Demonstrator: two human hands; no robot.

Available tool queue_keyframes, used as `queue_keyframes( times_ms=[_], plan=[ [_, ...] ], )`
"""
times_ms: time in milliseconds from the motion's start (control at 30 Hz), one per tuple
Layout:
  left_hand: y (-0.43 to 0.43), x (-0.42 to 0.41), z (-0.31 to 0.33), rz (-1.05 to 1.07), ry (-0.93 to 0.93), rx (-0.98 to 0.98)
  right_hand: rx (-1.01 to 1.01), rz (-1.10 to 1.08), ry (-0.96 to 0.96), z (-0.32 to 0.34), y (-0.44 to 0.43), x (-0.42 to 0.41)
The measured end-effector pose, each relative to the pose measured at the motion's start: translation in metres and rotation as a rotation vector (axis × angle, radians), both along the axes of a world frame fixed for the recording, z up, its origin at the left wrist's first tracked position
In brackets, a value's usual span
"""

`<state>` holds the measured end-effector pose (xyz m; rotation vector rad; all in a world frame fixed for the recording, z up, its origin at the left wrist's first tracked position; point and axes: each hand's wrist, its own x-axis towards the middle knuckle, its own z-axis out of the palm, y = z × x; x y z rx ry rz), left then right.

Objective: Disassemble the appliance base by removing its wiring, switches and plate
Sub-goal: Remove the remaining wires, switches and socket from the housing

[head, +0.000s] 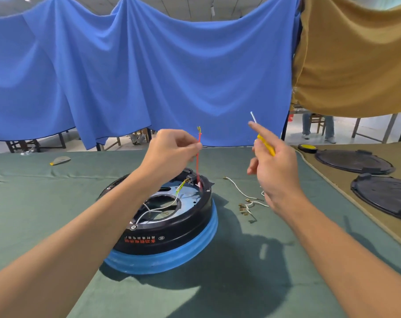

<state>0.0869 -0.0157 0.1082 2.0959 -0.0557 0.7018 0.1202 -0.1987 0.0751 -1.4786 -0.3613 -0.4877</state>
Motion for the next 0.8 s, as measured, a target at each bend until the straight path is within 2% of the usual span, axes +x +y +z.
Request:
queue_keyframes(
  times_ms=[200, 300, 433, 567, 633, 700, 733, 800],
  plan=[
    [-0.05, 0.005, 0.001, -0.144, 0.042, -0.314, -0.339, 0.117, 0.024, 0.027, -0.013, -0.012],
    [-0.06, 0.008, -0.009, -0.167, 0.082, -0.476, -0.499, 0.024, 0.011, 0.028, -0.02, -0.009],
    [-0.063, 0.007, -0.021, -0.233, 0.12, -0.626, -0.608, 0.005, 0.053, 0.023, -0.027, -0.009],
    [-0.066, 0.006, -0.028, -0.243, 0.125, -0.628, -0.596, 0.033, 0.119, 0.014, -0.027, -0.008],
    [-0.066, 0.006, -0.03, -0.235, 0.138, -0.585, -0.616, 0.054, 0.147, 0.014, -0.028, -0.008],
    [-0.063, 0.006, -0.032, -0.194, 0.144, -0.419, -0.718, 0.008, 0.129, 0.018, -0.036, -0.006],
    [-0.058, 0.006, -0.033, -0.137, 0.133, -0.227, -0.801, -0.039, 0.111, 0.022, -0.043, -0.004],
    [-0.047, 0.003, -0.034, -0.003, 0.113, 0.321, -1.028, -0.119, 0.094, 0.027, -0.059, -0.001]
  ],
)
